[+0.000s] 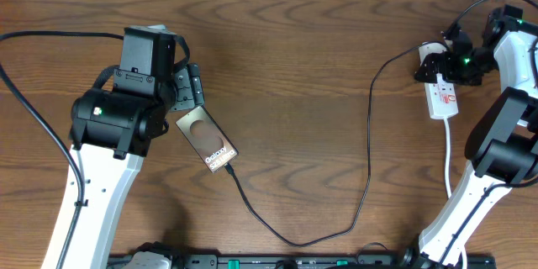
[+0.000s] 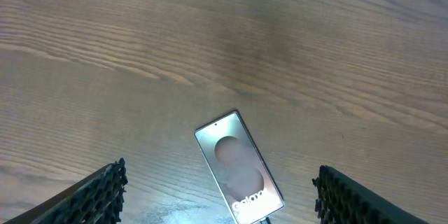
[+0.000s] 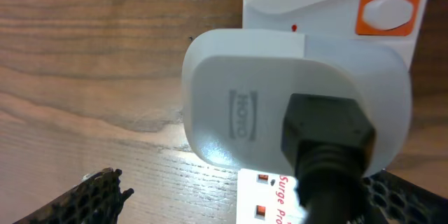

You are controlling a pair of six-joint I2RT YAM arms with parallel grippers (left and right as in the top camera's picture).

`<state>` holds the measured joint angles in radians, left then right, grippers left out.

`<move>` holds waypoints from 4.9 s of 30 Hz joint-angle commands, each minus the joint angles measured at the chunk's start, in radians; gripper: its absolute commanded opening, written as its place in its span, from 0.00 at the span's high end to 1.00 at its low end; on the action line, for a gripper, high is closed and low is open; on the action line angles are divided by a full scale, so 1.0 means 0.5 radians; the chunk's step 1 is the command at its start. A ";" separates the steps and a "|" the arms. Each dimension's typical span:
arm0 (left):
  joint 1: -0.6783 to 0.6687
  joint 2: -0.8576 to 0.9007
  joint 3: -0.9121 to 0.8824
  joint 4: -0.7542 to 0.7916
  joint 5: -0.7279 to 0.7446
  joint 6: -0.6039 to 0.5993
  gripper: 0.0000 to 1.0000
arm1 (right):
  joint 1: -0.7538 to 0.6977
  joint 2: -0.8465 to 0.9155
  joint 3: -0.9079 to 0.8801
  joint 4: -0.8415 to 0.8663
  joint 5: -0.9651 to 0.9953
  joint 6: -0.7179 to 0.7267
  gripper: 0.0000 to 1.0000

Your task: Plug charger to phone and switch on socket

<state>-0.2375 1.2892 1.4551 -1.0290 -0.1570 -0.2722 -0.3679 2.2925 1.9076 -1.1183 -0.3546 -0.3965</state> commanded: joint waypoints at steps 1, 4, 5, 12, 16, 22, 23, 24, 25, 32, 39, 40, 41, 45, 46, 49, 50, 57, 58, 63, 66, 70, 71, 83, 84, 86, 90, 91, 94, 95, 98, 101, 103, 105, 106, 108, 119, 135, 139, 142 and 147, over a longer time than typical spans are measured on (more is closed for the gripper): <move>-0.005 0.006 0.034 -0.005 -0.032 0.011 0.15 | 0.011 0.008 0.021 0.091 0.053 0.025 0.02; -0.005 0.006 0.034 -0.005 -0.032 0.011 0.15 | 0.011 0.008 0.023 0.124 0.053 0.056 0.02; -0.005 0.006 0.034 -0.005 -0.032 0.011 0.15 | 0.010 0.008 0.026 0.130 0.053 0.067 0.02; -0.005 0.007 0.034 -0.005 -0.032 0.011 0.16 | 0.008 0.008 0.034 0.129 -0.051 0.067 0.01; -0.005 0.007 0.034 -0.005 -0.032 0.011 0.15 | 0.008 0.008 0.034 0.126 -0.098 0.104 0.01; -0.005 0.007 0.034 -0.005 -0.032 0.011 0.15 | 0.011 0.008 0.034 0.118 -0.159 0.155 0.01; -0.005 0.007 0.034 -0.005 -0.032 0.011 0.16 | 0.011 0.008 0.034 0.117 -0.163 0.166 0.01; -0.005 0.007 0.034 -0.005 -0.032 0.011 0.15 | 0.010 0.008 0.034 0.111 -0.164 0.171 0.01; -0.005 0.007 0.034 -0.005 -0.032 0.011 0.15 | 0.010 0.008 0.034 0.105 -0.164 0.173 0.01; -0.005 0.007 0.034 -0.005 -0.032 0.011 0.15 | 0.011 0.008 0.034 0.066 -0.163 0.210 0.02; -0.005 0.007 0.034 -0.005 -0.032 0.011 0.15 | 0.012 0.008 0.033 0.028 -0.165 0.226 0.04; -0.005 0.007 0.034 -0.005 -0.032 0.011 0.15 | 0.013 0.008 0.033 0.028 -0.165 0.230 0.04; -0.005 0.007 0.034 -0.005 -0.032 0.011 0.15 | 0.014 0.008 0.033 0.029 -0.166 0.233 0.04; -0.005 0.007 0.034 -0.005 -0.032 0.011 0.15 | 0.020 0.008 0.033 0.032 -0.198 0.232 0.03; -0.005 0.007 0.034 -0.005 -0.032 0.011 0.15 | 0.021 0.008 0.033 0.034 -0.207 0.233 0.04; -0.005 0.007 0.034 -0.005 -0.032 0.011 0.15 | 0.030 0.008 0.033 0.044 -0.228 0.233 0.04; -0.005 0.007 0.034 -0.005 -0.032 0.011 0.15 | 0.031 0.008 0.033 0.046 -0.232 0.233 0.04; -0.005 0.007 0.034 -0.005 -0.032 0.011 0.15 | 0.034 0.008 0.032 0.053 -0.285 0.257 0.03; -0.005 0.007 0.034 -0.005 -0.032 0.011 0.15 | 0.034 0.008 0.032 0.052 -0.297 0.258 0.03; -0.005 0.007 0.034 -0.005 -0.032 0.011 0.15 | 0.034 0.008 0.030 0.053 -0.346 0.270 0.04; -0.005 0.007 0.034 -0.005 -0.032 0.011 0.15 | 0.037 0.008 0.029 0.052 -0.352 0.278 0.04; -0.005 0.007 0.034 -0.005 -0.032 0.011 0.15 | 0.049 0.008 0.029 0.053 -0.352 0.285 0.04; -0.005 0.007 0.034 -0.005 -0.032 0.011 0.15 | 0.052 0.008 0.029 0.053 -0.352 0.285 0.04; -0.005 0.007 0.034 -0.005 -0.032 0.011 0.15 | 0.072 0.008 0.023 0.056 -0.368 0.315 0.04; -0.005 0.007 0.034 -0.005 -0.032 0.011 0.15 | 0.072 0.008 0.021 0.057 -0.368 0.315 0.04; -0.005 0.007 0.034 -0.005 -0.032 0.011 0.15 | 0.072 0.008 0.014 0.059 -0.376 0.314 0.04; -0.005 0.007 0.034 -0.005 -0.032 0.011 0.15 | 0.072 0.008 -0.021 0.089 -0.423 0.315 0.04; -0.005 0.007 0.034 -0.005 -0.032 0.011 0.15 | 0.072 0.008 -0.040 0.105 -0.438 0.316 0.04; -0.005 0.007 0.034 -0.005 -0.032 0.011 0.15 | 0.072 0.008 -0.082 0.131 -0.465 0.330 0.05; -0.005 0.007 0.034 -0.005 -0.032 0.011 0.15 | 0.072 0.008 -0.100 0.145 -0.466 0.345 0.06; -0.005 0.007 0.034 -0.005 -0.032 0.011 0.15 | 0.073 0.008 -0.142 0.160 -0.494 0.352 0.07; -0.005 0.007 0.034 -0.005 -0.032 0.011 0.15 | 0.089 0.008 -0.174 0.159 -0.517 0.352 0.09; -0.005 0.007 0.034 -0.005 -0.032 0.011 0.15 | 0.105 0.008 -0.182 0.158 -0.516 0.352 0.10; -0.005 0.007 0.034 -0.005 -0.032 0.011 0.15 | 0.122 0.008 -0.184 0.150 -0.516 0.352 0.11; -0.005 0.007 0.034 -0.005 -0.032 0.011 0.15 | 0.132 0.008 -0.184 0.149 -0.516 0.352 0.11; -0.005 0.007 0.034 -0.005 -0.032 0.011 0.15 | 0.161 0.008 -0.184 0.152 -0.516 0.359 0.11; -0.005 0.007 0.034 -0.005 -0.032 0.011 0.15 | 0.201 0.008 -0.202 0.166 -0.530 0.389 0.10; -0.005 0.007 0.034 -0.005 -0.032 0.011 0.15 | 0.259 0.008 -0.513 0.429 -0.709 0.461 0.12; -0.005 0.007 0.034 -0.005 -0.032 0.011 0.15 | 0.243 0.008 -0.497 0.443 -0.597 0.590 0.11; -0.005 0.007 0.034 -0.005 -0.032 0.011 0.15 | 0.217 0.005 -0.467 0.409 -0.514 0.666 0.01; -0.005 0.007 0.034 -0.005 -0.032 0.011 0.15 | 0.159 -0.077 -0.399 0.323 -0.249 0.810 0.01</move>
<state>-0.2375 1.2896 1.4551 -1.0290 -0.1570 -0.2722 -0.3519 2.2112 1.7473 -0.8951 -0.3756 -0.0856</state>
